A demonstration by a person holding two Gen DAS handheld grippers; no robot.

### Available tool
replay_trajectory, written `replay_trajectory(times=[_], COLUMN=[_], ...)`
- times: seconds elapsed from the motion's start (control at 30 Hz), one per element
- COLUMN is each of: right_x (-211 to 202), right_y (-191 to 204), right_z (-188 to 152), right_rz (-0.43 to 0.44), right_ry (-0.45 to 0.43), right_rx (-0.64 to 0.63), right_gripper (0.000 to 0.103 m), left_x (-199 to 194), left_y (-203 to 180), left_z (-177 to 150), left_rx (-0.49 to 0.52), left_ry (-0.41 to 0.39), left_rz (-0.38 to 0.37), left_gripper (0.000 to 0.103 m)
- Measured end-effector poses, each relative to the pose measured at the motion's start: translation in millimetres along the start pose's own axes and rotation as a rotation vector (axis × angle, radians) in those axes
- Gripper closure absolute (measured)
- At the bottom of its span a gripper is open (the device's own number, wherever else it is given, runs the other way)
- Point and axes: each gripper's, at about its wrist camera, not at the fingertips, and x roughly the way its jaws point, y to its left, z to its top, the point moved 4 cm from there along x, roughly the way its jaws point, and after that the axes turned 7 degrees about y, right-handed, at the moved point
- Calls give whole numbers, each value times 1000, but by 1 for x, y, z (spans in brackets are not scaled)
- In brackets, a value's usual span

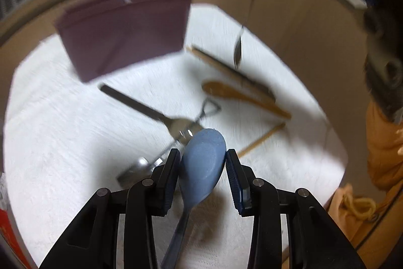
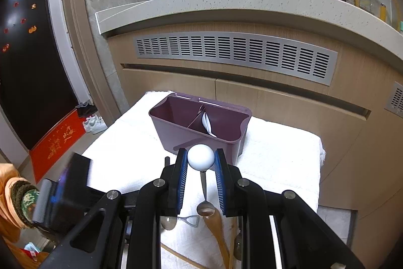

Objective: Organize utensils
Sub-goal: 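Carry the blue spoon over the caddy with the left gripper while the right gripper carries the white-knobbed spoon there, then open both grippers above the caddy to drop the two spoons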

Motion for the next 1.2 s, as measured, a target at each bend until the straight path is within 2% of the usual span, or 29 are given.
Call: replay_trajectory(times=[0.13,0.3,0.47,0.63,0.73,0.83,0.97,1.2], right_x=[-4,-20,-47,-61,-48,-22,21,89], right_y=[3,8,12,13,9,1,-10,-25], right_z=[2,18,60,113,133,137,127,104], right_rz=[-6,-17,-46,-97,-114,-92,-74,-41], right_ry=[-10,-63,-167,-248,-246,-203,-134,2], right_rx=[-8,-19,-44,-72,-78,-58,-39,11], right_gripper=[83,83,83,83,83,83,83,83], left_x=[-35,-105,-180,-216,-204,-176,-130,-84], left_y=[5,9,12,25,42,59,80,103], left_z=[7,45,101,148,167,178,185,173], left_rx=[-42,-58,-30,-16,-39,-76,-125,-190], left_ry=[-117,-340,-550,-656,-642,-601,-547,-454], left_rz=[18,58,107,126,107,85,97,78], left_gripper=[65,67,76,76,77,78,80,80])
